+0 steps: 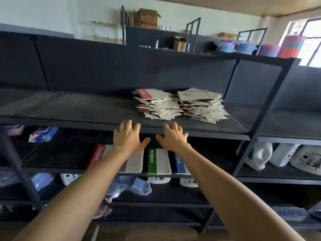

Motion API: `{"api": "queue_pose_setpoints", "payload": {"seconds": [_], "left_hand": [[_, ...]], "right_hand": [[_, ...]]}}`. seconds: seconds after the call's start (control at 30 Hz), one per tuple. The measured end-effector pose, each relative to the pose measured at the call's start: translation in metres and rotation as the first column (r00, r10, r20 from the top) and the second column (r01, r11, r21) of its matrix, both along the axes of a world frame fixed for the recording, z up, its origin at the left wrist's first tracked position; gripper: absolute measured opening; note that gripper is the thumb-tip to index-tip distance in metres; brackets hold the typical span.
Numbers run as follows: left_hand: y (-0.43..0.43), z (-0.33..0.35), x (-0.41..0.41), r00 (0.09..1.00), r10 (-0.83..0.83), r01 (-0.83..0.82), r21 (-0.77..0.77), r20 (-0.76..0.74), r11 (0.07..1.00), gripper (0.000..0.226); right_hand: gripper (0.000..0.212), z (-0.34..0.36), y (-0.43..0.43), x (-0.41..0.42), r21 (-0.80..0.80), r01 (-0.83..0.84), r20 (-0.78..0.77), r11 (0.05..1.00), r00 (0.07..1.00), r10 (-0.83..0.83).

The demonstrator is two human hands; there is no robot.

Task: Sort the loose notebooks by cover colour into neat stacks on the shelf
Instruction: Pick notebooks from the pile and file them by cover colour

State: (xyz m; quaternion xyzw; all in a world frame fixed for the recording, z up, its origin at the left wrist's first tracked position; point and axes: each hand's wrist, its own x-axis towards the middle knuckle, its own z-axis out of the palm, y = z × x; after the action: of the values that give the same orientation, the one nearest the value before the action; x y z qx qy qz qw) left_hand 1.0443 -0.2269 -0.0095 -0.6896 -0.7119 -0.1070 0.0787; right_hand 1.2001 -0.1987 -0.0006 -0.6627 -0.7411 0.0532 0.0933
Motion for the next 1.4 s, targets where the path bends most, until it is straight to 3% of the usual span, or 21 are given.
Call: {"api": "queue_pose_setpoints", "payload": {"seconds": [0.3,0.53,0.73,0.83,0.93,1.0,1.07,1.13,1.2,1.27,1.3,1.33,1.4], "left_hand": [[0.126,0.015,-0.055,0.998,-0.006,0.009,0.046,-0.062,0.999,0.07],[0.22,0.018,-0.069,0.995,-0.097,0.095,0.073,0.036,0.993,0.062],[0.262,0.001,-0.056,0.987,-0.15,0.146,0.079,0.054,0.986,0.052],[0.274,-0.002,-0.062,0.986,-0.119,0.112,0.063,0.12,0.992,0.051],[0.282,0.002,-0.07,0.974,-0.116,0.105,0.066,0.195,0.992,0.055],[0.289,0.007,-0.074,0.931,-0.134,0.108,0.096,0.338,0.99,0.056],[0.297,0.009,-0.075,0.842,-0.125,0.067,0.129,0.525,0.989,0.048],[0.3,0.013,-0.073,0.67,-0.045,0.011,0.05,0.741,0.999,0.034],[0.299,0.021,-0.067,0.336,0.123,0.06,-0.151,0.934,0.987,0.043],[0.3,0.028,-0.066,-0.038,0.292,0.198,-0.279,0.956,0.94,0.053],[0.3,0.03,-0.07,-0.179,0.322,0.225,-0.28,0.93,0.933,0.051],[0.298,0.032,-0.074,-0.266,0.321,0.219,-0.267,0.909,0.939,0.042],[0.295,0.033,-0.084,-0.26,0.3,0.177,-0.26,0.918,0.949,0.022]], "right_hand": [[0.055,0.015,0.118,-0.06,0.081,-0.047,0.013,0.996,0.999,0.046],[0.052,0.025,0.213,-0.085,0.215,-0.035,-0.043,0.976,0.998,0.045],[0.059,0.019,0.266,-0.086,0.126,-0.078,0.009,0.989,0.997,0.077],[0.061,0.018,0.284,-0.091,0.022,-0.09,0.117,0.996,0.989,0.086],[0.051,0.018,0.293,-0.096,0.081,-0.148,0.322,0.986,0.94,0.115],[0.048,0.02,0.297,-0.096,0.127,-0.212,0.351,0.969,0.923,0.156],[0.043,0.026,0.299,-0.091,0.135,-0.242,0.324,0.961,0.927,0.188],[0.035,0.036,0.302,-0.089,0.13,-0.234,0.321,0.963,0.929,0.183],[0.032,0.046,0.301,-0.094,0.136,-0.227,0.338,0.964,0.926,0.17],[0.032,0.052,0.288,-0.104,0.121,-0.323,0.365,0.939,0.894,0.261],[0.032,0.054,0.28,-0.108,0.088,-0.432,0.378,0.898,0.848,0.371],[0.032,0.057,0.272,-0.111,0.023,-0.544,0.356,0.839,0.789,0.502],[0.034,0.07,0.264,-0.108,-0.159,-0.674,0.171,0.722,0.701,0.692]]}}
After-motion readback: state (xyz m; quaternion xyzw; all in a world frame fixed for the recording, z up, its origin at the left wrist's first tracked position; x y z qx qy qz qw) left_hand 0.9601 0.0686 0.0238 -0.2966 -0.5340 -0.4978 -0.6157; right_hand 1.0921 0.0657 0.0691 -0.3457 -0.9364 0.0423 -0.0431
